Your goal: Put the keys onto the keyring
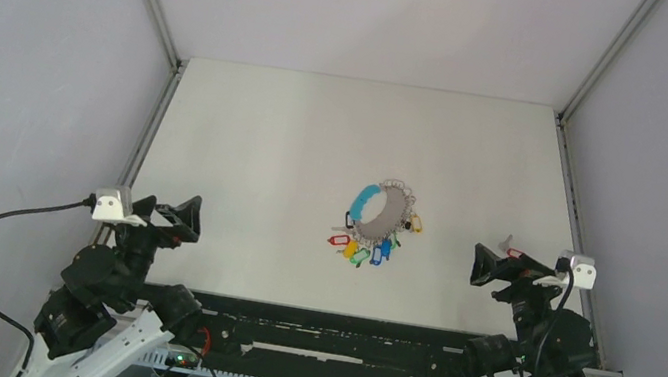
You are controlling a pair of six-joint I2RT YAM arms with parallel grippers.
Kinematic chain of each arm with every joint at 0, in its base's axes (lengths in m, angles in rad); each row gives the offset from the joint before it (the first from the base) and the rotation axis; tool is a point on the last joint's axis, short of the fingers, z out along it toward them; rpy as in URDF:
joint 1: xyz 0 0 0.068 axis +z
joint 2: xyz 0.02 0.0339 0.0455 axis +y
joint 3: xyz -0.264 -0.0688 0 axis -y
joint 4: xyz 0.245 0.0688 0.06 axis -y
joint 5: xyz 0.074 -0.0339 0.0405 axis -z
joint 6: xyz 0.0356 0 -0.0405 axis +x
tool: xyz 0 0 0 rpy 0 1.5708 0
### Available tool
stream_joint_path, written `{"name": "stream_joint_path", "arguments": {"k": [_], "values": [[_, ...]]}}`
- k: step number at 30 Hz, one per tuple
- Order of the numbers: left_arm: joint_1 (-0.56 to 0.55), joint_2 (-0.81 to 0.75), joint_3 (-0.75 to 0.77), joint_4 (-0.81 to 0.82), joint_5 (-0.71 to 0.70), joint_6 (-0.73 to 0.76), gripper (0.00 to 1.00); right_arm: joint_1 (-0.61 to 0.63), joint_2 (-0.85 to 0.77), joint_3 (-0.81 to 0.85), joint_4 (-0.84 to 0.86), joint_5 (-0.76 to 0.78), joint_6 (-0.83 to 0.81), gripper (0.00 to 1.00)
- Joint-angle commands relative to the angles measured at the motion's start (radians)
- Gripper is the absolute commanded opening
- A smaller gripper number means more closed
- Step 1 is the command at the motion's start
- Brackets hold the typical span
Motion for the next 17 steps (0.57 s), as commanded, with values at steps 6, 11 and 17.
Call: {"name": "stream_joint_path", "arguments": {"k": [6, 11, 17], "values": [[0.031, -0.127, -0.007, 0.027, 0.025, 0.016, 1.0, -0.003, -0.06, -0.005, 0.0, 0.028, 0.034, 1.0], [0.04, -0.128, -0.008, 0.028, 0.046, 0.013, 1.0, -0.003, -0.06, -0.007, -0.002, 0.032, 0.036, 1.0], [0.062, -0.123, -0.009, 0.035, 0.085, 0.018, 1.0, -0.003, -0.056, -0.006, 0.0, 0.027, 0.036, 1.0]]}}
